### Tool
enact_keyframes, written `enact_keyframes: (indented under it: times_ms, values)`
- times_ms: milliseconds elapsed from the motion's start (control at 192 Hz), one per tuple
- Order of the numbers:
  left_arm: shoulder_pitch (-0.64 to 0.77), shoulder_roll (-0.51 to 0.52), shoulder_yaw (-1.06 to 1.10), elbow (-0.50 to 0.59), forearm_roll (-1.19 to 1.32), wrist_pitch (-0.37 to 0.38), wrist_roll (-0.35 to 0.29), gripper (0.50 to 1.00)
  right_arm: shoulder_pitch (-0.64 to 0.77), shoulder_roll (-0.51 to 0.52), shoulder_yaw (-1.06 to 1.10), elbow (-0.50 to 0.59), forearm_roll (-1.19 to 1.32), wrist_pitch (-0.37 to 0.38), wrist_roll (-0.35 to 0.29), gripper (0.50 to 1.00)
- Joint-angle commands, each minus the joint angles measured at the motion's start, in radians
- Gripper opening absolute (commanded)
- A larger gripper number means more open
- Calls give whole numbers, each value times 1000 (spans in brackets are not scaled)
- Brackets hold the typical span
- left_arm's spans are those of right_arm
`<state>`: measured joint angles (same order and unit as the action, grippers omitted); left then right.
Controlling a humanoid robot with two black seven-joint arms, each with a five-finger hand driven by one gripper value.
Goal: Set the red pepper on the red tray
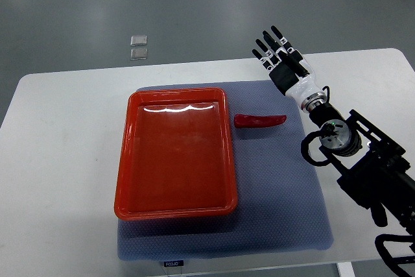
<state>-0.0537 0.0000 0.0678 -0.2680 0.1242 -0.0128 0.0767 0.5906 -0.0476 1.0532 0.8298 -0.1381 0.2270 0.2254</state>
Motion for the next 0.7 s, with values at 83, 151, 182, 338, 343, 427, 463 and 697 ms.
enact_keyframes:
  times_ms: [83,151,182,338,343,427,463,697]
  values:
    - [0,0,1,-5,0,-1,-2,1000,3,0,-1,0,0,0,0,917]
    - [0,0,0,-5,0,-1,-2,1000,5,0,-1,0,-2,0,0,915]
    - [0,0,-2,-3,0,-1,-2,1000,6,0,-1,0,-8,0,0,917]
    - [0,0,0,-2,-1,1,-2,1000,23,-3,-19,0,-74,5,-3,915]
    - [0,0,0,-2,-1,1,-2,1000,23,-3,-19,0,-74,5,-3,915]
    - [0,0,-2,1,0,1,-2,1000,49,-46,-81,2,-126,6,-3,917]
    - [0,0,0,3,0,-1,-2,1000,66,-66,-116,5,-149,8,-5,917]
    - [0,0,0,-2,0,1,-2,1000,302,-247,-564,25,-483,64,-58,915]
